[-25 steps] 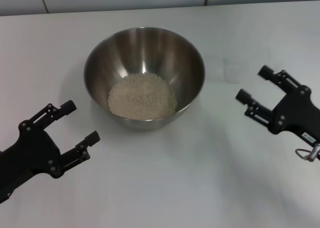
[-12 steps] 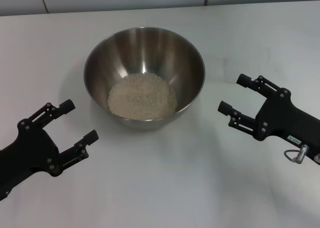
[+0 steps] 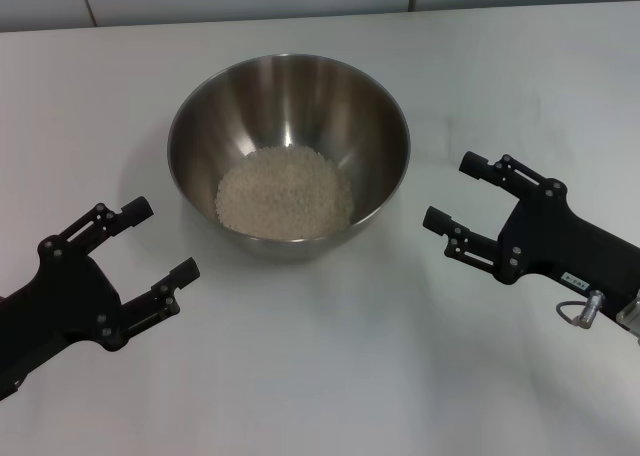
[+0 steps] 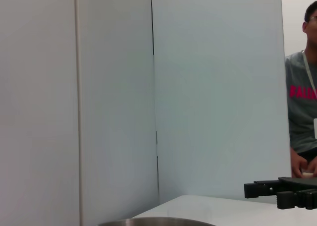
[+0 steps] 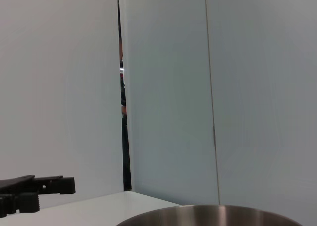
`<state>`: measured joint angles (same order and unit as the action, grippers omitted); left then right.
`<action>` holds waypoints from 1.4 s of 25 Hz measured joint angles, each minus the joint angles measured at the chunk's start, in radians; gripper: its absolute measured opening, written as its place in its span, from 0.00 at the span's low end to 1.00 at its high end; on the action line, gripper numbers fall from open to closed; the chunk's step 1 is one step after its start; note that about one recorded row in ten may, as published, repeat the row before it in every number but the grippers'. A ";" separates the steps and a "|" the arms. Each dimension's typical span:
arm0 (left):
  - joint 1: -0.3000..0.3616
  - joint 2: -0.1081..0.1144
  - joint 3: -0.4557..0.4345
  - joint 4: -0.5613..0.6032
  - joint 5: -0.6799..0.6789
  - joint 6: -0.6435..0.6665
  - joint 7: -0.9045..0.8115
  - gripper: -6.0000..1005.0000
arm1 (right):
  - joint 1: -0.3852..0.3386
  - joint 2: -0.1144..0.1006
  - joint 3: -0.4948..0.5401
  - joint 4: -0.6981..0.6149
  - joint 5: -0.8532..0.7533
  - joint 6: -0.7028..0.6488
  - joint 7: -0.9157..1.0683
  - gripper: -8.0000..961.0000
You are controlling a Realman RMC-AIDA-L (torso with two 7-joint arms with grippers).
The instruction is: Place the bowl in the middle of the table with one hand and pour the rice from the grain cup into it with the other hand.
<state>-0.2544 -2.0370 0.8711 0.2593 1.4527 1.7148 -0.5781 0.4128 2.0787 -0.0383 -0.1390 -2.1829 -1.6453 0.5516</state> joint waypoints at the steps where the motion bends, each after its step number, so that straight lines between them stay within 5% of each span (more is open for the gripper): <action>1: 0.000 0.000 0.000 0.000 0.000 -0.001 0.000 0.79 | 0.000 0.000 0.000 0.000 0.000 0.000 0.000 0.82; 35: -0.006 -0.003 0.002 0.000 0.000 -0.011 0.000 0.79 | 0.011 -0.001 -0.003 -0.001 -0.011 0.008 0.001 0.82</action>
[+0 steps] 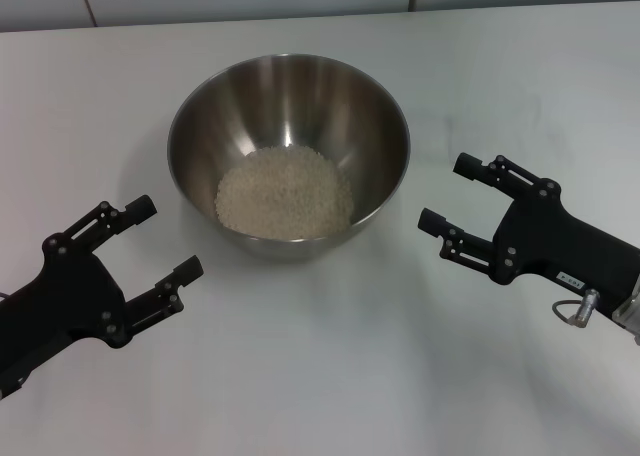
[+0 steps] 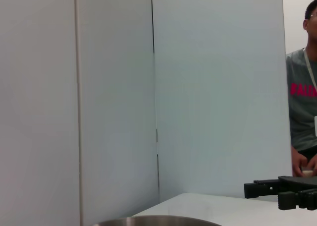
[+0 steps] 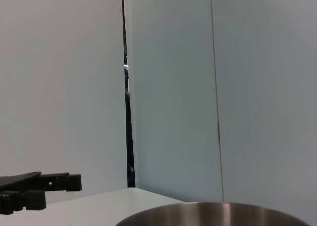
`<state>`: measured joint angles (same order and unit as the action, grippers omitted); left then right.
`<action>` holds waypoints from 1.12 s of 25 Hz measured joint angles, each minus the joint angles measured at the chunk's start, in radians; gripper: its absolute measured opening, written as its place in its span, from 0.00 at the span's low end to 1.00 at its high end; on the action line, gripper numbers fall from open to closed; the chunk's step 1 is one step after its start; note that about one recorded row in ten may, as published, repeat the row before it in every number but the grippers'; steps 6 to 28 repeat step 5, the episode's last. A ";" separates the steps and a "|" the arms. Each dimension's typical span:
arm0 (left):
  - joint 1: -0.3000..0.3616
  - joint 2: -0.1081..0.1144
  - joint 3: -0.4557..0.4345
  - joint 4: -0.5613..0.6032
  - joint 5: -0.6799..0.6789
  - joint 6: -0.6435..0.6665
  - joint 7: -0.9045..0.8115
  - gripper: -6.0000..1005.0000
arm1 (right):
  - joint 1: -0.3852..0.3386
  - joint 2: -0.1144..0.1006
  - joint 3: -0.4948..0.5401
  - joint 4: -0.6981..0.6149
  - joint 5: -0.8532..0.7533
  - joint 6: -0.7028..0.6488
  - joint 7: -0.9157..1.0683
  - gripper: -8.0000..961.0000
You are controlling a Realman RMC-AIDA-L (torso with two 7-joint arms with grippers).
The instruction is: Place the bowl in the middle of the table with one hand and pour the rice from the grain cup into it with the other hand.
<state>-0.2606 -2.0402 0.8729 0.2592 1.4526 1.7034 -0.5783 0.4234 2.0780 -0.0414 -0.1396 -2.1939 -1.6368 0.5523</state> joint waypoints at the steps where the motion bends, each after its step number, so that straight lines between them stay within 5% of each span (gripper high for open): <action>1: 0.000 0.000 0.000 0.000 0.000 0.000 0.000 0.79 | 0.000 0.000 0.000 0.000 0.000 0.000 0.000 0.82; 28: 0.000 0.000 0.000 -0.002 0.000 0.000 0.000 0.79 | 0.001 0.000 0.000 0.001 -0.001 0.000 0.000 0.82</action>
